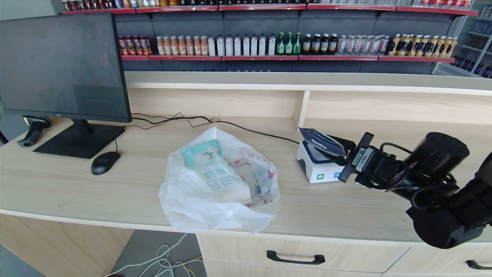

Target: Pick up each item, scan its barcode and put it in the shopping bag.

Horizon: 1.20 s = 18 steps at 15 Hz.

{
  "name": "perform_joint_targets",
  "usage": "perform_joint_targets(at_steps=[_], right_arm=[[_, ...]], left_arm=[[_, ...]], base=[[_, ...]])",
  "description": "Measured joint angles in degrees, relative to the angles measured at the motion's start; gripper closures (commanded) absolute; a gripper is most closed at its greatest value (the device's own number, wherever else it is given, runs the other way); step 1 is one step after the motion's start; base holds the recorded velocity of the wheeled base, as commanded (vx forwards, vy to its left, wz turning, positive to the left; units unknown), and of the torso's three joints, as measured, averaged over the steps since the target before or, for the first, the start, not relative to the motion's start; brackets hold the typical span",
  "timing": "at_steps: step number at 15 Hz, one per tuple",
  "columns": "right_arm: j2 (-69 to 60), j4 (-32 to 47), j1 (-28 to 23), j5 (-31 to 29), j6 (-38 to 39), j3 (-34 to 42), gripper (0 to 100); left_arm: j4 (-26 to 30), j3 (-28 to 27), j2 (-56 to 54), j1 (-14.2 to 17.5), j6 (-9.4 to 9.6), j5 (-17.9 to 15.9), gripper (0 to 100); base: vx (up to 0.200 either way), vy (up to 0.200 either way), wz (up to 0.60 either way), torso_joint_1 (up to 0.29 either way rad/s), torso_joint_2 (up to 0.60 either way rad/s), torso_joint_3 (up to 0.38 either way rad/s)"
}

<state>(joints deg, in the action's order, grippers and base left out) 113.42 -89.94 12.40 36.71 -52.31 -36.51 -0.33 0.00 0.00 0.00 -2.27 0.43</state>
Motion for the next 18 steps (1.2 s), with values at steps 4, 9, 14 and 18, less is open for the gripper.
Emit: perform_joint_targets(at_steps=[4,9,14,18], right_arm=[[1.5,-0.2,-3.1,3.2,0.0,-1.3,100],[2.8,-0.2,-3.7,3.8,-0.1,-2.5,100],[3.3,-0.1,-3.4,3.8,0.1,-2.8,100],[3.6,-0.1,-2.9,3.7,0.2,-2.6,100]], left_arm=[[0.0,0.0,0.0,0.0,0.00,0.0,0],[0.0,0.0,0.0,0.0,0.00,0.0,0],[0.0,0.0,0.0,0.0,0.00,0.0,0],[0.1,0.0,0.0,0.0,0.00,0.0,0]], base=[[0.000,0.000,0.00,0.000,0.00,0.000],[0.000,0.000,0.00,0.000,0.00,0.000],[0.000,0.000,0.00,0.000,0.00,0.000],[0.000,0.000,0.00,0.000,0.00,0.000]])
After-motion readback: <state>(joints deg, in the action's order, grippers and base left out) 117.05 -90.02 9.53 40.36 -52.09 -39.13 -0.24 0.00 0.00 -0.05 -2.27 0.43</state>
